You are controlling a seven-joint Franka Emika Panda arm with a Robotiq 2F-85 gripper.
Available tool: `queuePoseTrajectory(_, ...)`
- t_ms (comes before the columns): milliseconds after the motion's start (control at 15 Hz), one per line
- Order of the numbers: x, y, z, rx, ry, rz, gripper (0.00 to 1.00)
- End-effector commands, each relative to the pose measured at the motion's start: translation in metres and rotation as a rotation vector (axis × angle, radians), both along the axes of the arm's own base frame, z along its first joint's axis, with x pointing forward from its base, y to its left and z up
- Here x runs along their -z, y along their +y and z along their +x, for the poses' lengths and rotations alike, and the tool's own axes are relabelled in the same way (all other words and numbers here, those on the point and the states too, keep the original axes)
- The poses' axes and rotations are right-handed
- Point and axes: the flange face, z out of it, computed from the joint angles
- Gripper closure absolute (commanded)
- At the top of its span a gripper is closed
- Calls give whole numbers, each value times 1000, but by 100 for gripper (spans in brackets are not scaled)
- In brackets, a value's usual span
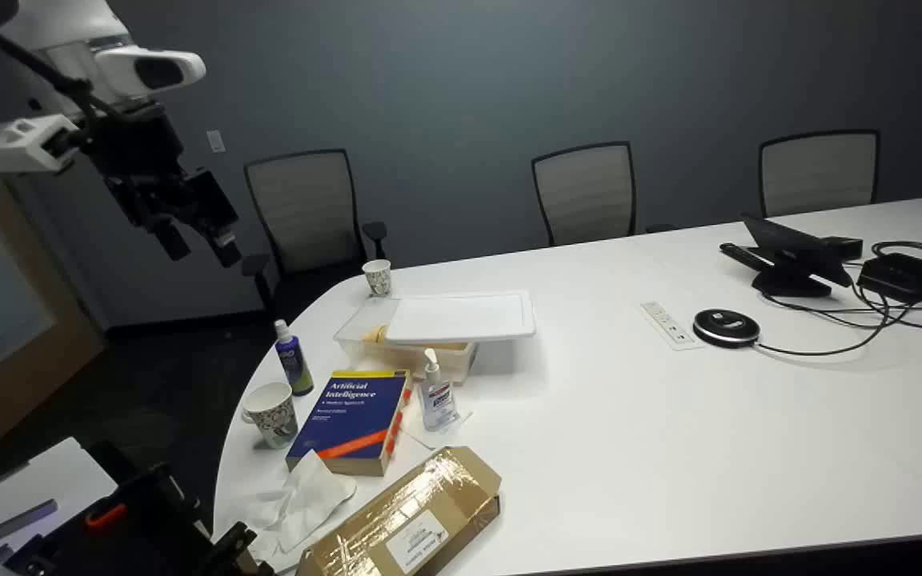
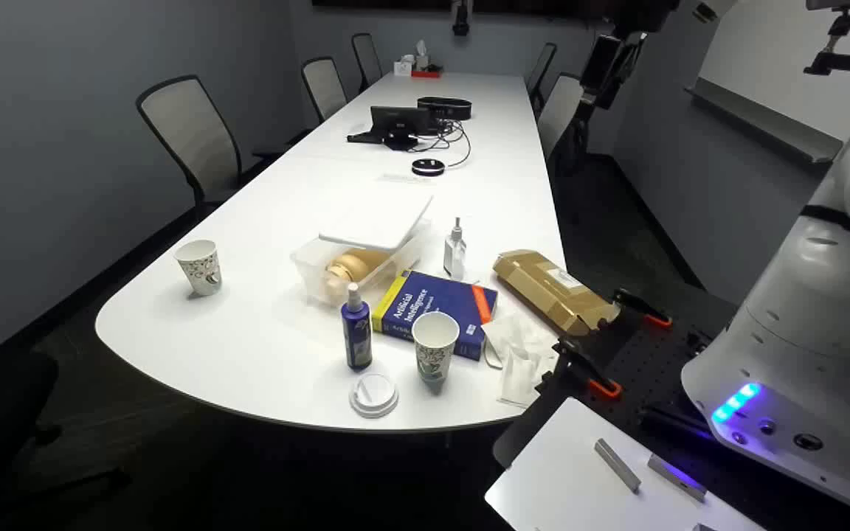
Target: Press on the soap dispenser
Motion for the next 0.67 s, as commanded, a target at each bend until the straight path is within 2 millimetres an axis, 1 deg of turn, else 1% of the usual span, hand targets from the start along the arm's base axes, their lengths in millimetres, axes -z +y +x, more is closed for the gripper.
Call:
queuePoseTrajectory(0, -1, 0, 0, 0, 1, 0, 0)
queuePoseTrajectory(267, -1, 0, 0, 0, 1, 0, 0)
queuePoseTrajectory(400, -1, -2, 17, 49, -21, 37, 0)
queuePoseTrajectory(600, 1, -3, 60, 214, -51, 99, 0)
